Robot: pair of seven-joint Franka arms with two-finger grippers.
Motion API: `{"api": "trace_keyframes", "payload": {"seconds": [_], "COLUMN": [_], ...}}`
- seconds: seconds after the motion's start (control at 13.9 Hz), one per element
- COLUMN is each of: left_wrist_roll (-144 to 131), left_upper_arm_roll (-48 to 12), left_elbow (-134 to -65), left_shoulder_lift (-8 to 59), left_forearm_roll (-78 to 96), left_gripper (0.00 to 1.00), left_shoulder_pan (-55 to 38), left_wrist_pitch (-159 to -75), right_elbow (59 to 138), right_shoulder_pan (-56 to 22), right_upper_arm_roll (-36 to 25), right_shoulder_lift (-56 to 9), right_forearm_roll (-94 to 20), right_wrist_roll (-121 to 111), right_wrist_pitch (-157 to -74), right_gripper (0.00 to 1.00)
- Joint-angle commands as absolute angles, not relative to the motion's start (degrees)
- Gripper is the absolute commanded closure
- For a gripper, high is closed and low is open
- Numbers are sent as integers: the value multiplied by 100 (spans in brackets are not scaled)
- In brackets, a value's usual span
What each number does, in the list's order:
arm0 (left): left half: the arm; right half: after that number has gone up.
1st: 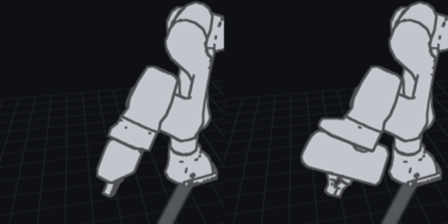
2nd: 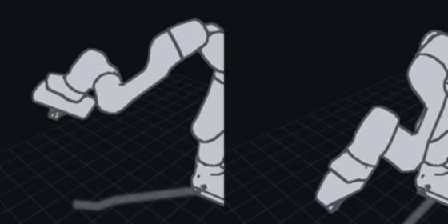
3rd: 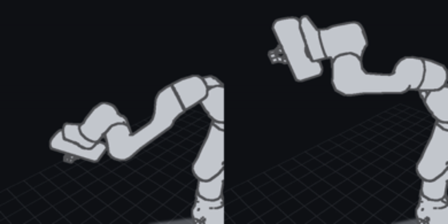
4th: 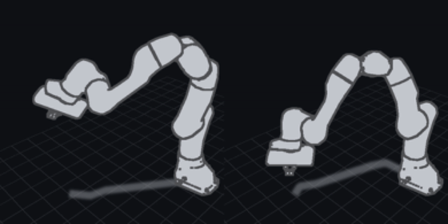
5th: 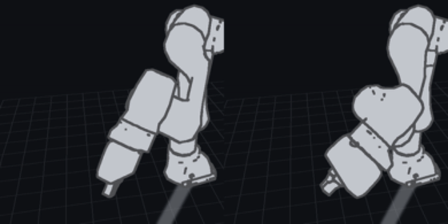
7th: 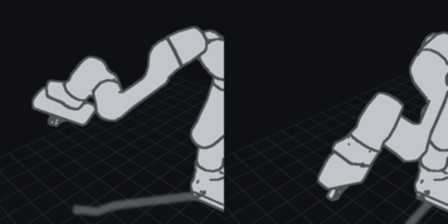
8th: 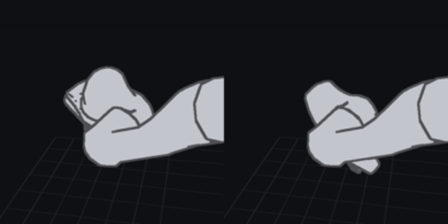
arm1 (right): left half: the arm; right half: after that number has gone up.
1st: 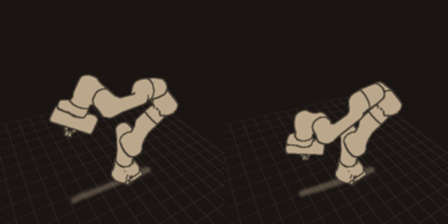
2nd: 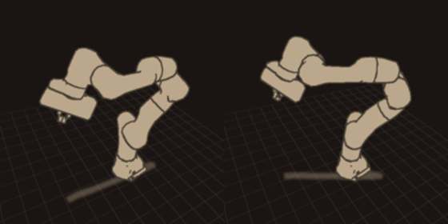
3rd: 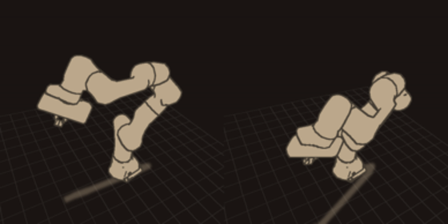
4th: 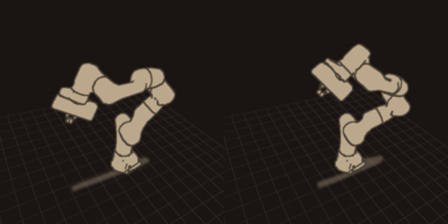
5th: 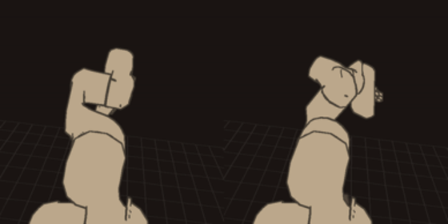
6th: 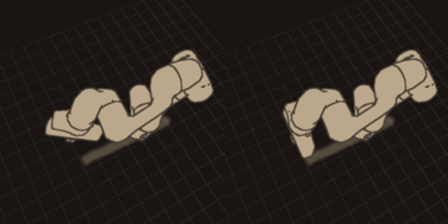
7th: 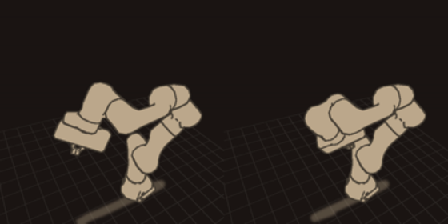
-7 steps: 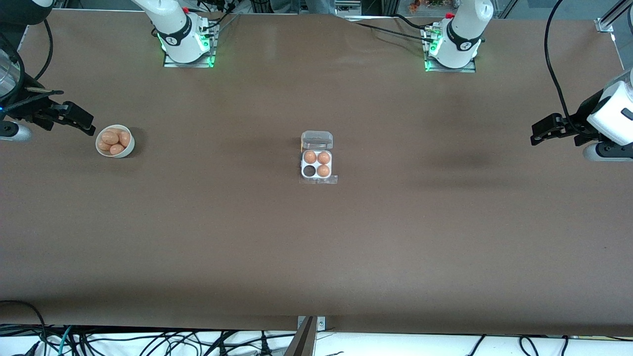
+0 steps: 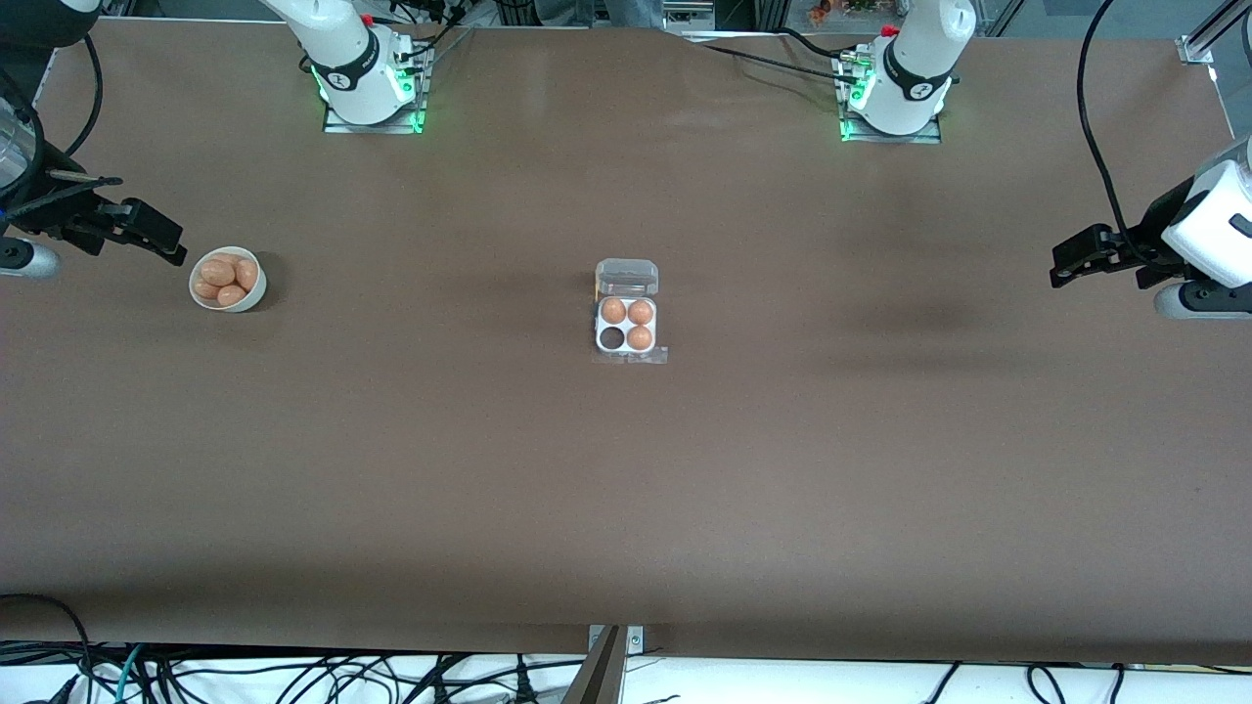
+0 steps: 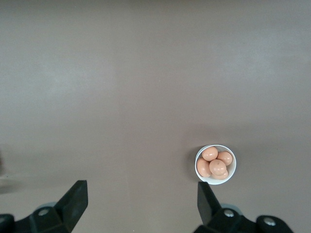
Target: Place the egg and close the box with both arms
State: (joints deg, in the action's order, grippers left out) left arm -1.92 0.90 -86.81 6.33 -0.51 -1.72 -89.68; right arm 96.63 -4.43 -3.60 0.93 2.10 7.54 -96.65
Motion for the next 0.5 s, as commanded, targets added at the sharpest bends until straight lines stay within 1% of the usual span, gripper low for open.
{"api": "trace_keyframes", "payload": {"seconds": [0.0, 0.43], "left_wrist_roll": [-123, -123], "left_upper_arm_roll": [88, 88], "left_elbow": [-8552, -8552], "left_shoulder_lift": [686, 686], "left_forearm_roll": [-132, -132], "left_gripper": [0, 0], "left_shoulder_pan": [-167, -167], "left_wrist_pitch": [-8877, -8877], "right_elbow": [9659, 9659], "right_shoulder_pan": [-422, -422], "right_upper_arm_roll": [-352, -352], "right_shoulder_lift": [176, 176], "right_forearm_roll": [211, 211], "right_wrist_roll": [756, 703], "right_wrist_pitch": [-9562, -9545], "right_gripper": [0, 0]}}
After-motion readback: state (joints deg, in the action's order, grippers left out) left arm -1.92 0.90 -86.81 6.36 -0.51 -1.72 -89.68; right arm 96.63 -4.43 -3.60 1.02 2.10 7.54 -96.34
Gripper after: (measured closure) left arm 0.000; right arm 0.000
